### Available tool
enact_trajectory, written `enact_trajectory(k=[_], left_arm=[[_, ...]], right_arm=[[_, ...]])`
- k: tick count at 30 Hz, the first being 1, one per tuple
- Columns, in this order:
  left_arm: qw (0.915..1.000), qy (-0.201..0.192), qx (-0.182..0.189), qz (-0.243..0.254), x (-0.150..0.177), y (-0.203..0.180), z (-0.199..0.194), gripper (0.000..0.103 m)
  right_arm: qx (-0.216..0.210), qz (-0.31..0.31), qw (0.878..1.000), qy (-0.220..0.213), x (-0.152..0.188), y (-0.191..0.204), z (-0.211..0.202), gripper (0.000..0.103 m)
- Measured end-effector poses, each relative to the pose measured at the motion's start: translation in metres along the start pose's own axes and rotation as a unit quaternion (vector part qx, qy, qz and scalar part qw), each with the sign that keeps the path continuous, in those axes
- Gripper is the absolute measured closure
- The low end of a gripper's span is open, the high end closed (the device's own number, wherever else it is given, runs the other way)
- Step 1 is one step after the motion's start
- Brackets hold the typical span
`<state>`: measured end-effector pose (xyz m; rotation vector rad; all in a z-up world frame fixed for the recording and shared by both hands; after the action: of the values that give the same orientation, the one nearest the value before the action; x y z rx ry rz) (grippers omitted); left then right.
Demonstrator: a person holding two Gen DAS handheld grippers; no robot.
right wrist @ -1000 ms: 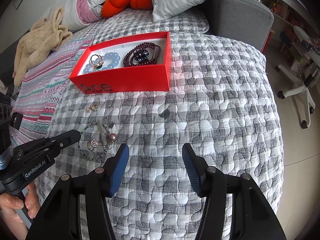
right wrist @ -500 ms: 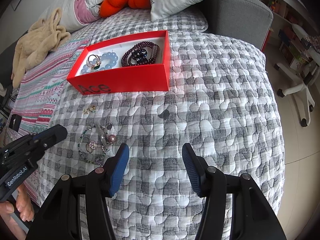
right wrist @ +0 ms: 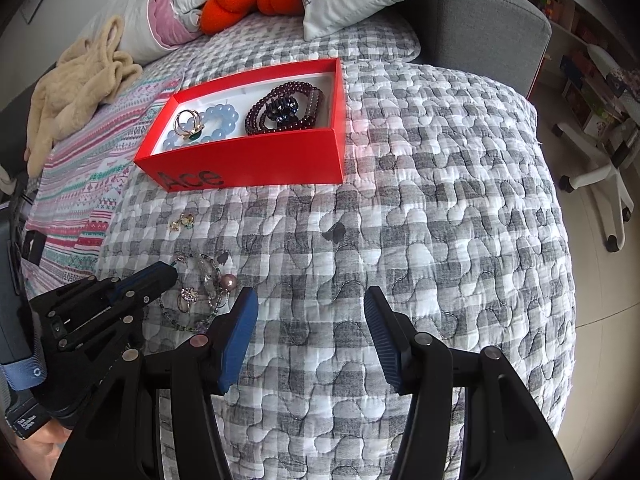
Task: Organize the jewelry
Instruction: 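Move the left gripper to the green chain bracelet and grasp it, then lift the chain bracelet with the left gripper while the right gripper grasps the pearl pendant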
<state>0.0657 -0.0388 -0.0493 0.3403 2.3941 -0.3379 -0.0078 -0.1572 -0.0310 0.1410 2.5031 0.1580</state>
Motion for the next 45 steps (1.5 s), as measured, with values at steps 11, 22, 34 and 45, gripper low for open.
enact_trajectory(k=[11, 22, 34, 45], left_arm=[[0.9928, -0.088, 0.073, -0.036, -0.032, -0.002, -0.056, 0.103], [0.9926, -0.053, 0.05, -0.098, -0.013, 0.053, -0.053, 0.103], [0.9938, 0.0, -0.002, -0.111, 0.01, 0.09, -0.026, 0.103], [0.9921, 0.014, 0.018, -0.123, 0.013, 0.096, -0.02, 0.103]], right_arm=[[-0.01, 0.005, 1.0, 0.003, -0.001, 0.004, 0.003, 0.045], [-0.044, -0.002, 0.999, 0.019, 0.003, 0.035, 0.018, 0.045], [-0.19, -0.098, 0.977, 0.01, 0.006, 0.116, 0.025, 0.064], [-0.14, -0.192, 0.971, 0.016, 0.022, 0.139, 0.05, 0.093]])
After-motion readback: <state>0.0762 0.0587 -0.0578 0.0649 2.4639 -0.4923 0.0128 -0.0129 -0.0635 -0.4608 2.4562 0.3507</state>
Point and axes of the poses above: each gripper's, at about its wrist camera, not at the fingertips, and z roughly the way its jaws point, y to its left, x to its underside, the point moved 4 cm from there along z, roughly the way its jaws point, and after that the axes turned 10 degrees about -y, right-handed, at the moved point
